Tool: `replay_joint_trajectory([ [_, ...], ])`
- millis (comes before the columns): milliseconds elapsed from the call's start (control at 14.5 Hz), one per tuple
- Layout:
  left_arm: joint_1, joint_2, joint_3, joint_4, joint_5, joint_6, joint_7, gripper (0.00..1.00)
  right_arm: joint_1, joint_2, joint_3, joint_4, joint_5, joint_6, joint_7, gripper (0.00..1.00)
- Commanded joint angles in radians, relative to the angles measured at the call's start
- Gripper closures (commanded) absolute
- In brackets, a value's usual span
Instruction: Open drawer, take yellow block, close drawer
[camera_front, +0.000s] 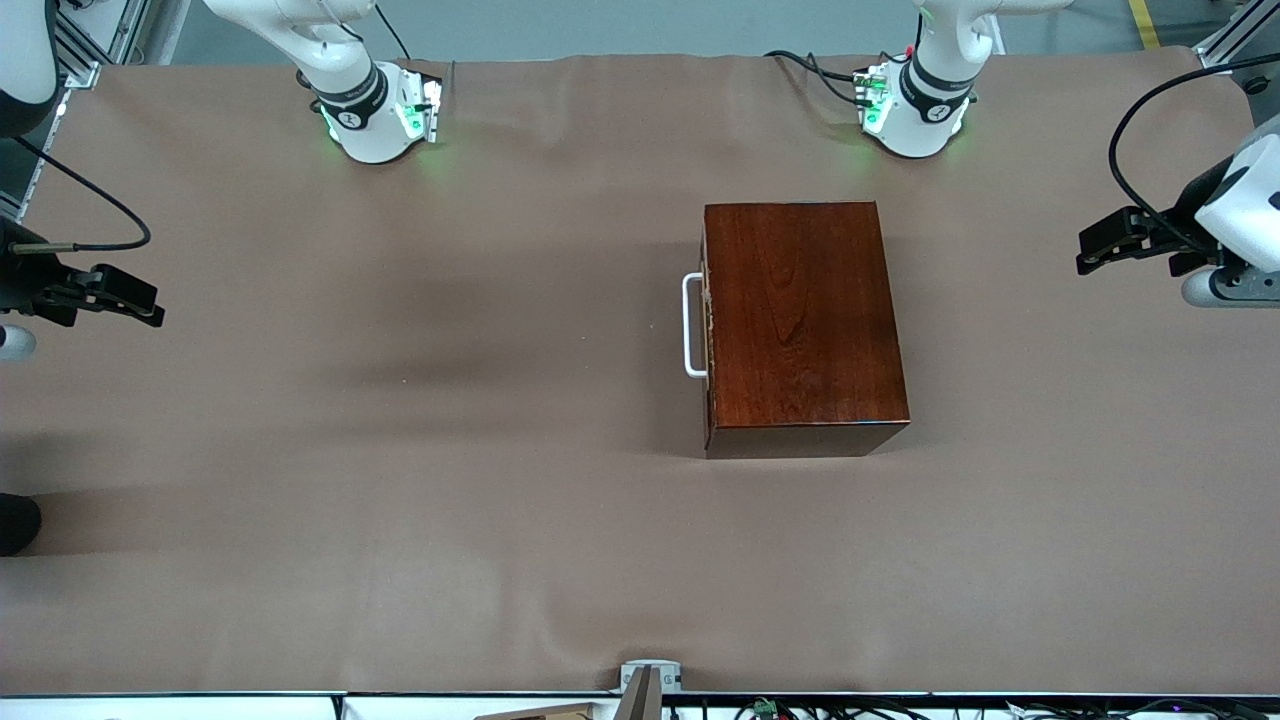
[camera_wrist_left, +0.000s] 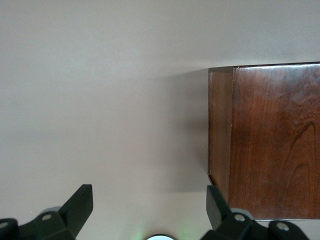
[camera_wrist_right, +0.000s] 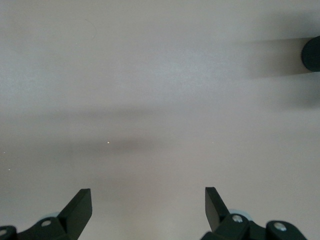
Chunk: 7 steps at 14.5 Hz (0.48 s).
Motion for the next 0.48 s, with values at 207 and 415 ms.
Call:
replay_joint_trajectory([
  [207,0.002,0.002,-0.004,0.018,0.015,-0.006,0.007,0.0,0.0,-0.027,0.003,-0.025,-0.013,0.002,-0.001,0.0],
  [415,-0.001,0.006,-0.005,0.018,0.01,-0.006,0.004,0.0,0.0,-0.027,0.001,-0.025,-0.015,0.002,-0.001,0.0],
])
